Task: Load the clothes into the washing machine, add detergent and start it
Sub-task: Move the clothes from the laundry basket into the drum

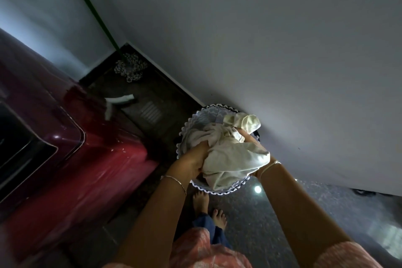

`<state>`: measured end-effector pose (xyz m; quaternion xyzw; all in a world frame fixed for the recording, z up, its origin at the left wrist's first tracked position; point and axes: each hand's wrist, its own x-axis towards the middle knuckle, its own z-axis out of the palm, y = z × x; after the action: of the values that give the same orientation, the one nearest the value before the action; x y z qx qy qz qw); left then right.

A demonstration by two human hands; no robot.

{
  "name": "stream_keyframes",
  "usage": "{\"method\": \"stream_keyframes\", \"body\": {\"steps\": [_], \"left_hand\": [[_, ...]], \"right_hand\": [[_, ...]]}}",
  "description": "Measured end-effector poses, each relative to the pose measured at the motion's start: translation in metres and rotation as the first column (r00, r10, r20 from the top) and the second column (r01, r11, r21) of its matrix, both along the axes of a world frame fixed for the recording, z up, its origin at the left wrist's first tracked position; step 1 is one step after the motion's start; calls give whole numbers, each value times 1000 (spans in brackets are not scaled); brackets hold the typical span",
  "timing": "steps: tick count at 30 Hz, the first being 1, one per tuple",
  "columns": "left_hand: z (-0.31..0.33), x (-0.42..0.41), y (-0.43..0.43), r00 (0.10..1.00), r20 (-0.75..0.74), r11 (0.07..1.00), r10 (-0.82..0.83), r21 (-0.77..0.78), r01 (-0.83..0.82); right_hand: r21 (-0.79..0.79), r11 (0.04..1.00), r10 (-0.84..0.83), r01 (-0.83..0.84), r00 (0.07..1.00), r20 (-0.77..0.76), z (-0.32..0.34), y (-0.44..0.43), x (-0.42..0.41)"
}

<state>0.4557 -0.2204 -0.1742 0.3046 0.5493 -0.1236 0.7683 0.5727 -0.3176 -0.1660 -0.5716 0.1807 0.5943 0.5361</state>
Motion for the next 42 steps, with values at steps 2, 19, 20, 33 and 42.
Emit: {"method": "stream_keyframes", "body": {"steps": [2,19,20,33,42], "left_hand": [[4,-3,0,998,20,998,-58,35,57],[2,-35,-1,941,136,949,310,-109,-297],[3,-35,0,928,118,932,353,-125,-339],[17,-18,16,964,232,805,127,544,-236],[16,25,16,896,279,653,-346,757,16]], "right_hand": [[-1,995,-103,103,993,-51,-3,0,3],[287,913,-271,290,957,-106,9,-22,22],[313,900,-290,304,953,-94,15,-21,24],[370,897,-390,243,830,400,72,33,28],[378,926,-177,2,886,429,105,47,22]]}}
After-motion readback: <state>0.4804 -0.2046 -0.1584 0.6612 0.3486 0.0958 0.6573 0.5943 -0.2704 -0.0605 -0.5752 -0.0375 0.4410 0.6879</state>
